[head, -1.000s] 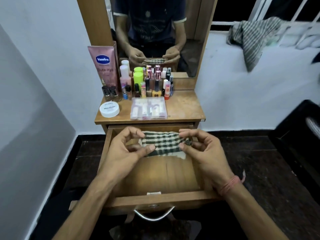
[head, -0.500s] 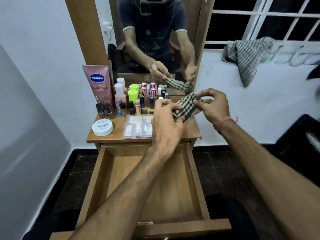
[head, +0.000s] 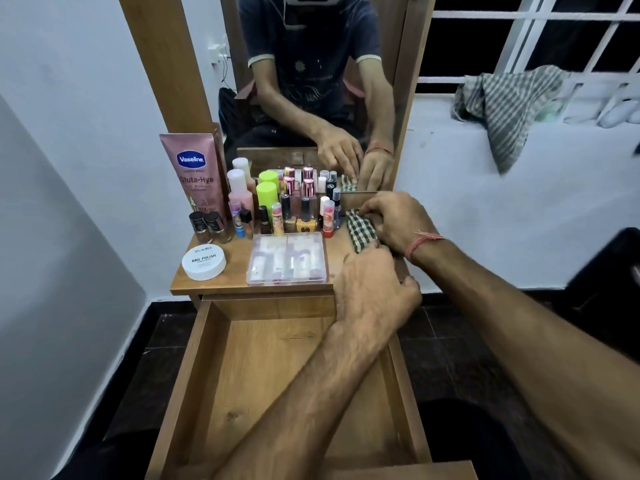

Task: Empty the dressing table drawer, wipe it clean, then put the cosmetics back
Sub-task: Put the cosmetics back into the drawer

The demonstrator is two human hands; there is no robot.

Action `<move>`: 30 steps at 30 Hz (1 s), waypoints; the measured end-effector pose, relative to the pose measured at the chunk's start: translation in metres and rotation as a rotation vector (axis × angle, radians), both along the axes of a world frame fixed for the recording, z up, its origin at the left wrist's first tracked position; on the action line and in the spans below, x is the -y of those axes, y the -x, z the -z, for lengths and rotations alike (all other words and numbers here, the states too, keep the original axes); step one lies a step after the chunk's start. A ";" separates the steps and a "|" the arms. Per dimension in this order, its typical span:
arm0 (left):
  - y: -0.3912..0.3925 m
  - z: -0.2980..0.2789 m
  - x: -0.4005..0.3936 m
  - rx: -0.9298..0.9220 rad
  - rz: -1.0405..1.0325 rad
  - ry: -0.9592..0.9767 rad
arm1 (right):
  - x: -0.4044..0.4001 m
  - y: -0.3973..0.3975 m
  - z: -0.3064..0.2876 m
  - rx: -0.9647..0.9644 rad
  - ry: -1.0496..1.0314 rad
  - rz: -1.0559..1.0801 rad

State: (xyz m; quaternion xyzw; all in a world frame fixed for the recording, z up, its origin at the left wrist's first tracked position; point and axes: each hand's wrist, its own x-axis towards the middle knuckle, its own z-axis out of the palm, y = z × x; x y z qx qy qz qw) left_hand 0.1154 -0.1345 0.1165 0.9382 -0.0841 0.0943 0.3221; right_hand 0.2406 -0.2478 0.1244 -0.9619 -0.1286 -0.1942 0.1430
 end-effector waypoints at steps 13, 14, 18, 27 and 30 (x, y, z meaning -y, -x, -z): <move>0.062 0.023 -0.093 0.055 -0.143 0.467 | -0.052 0.127 0.013 0.146 -0.113 -0.244; 0.068 0.028 -0.102 0.057 -0.180 0.518 | -0.063 0.132 0.020 0.119 -0.028 -0.284; 0.090 0.043 -0.132 0.002 -0.280 0.619 | -0.093 0.129 0.041 0.106 0.228 -0.237; 0.089 0.047 -0.163 -0.153 -0.302 0.984 | -0.080 0.142 0.044 0.367 0.142 -0.255; 0.092 0.041 -0.166 -0.226 -0.278 1.120 | -0.074 0.162 0.051 0.379 0.080 -0.276</move>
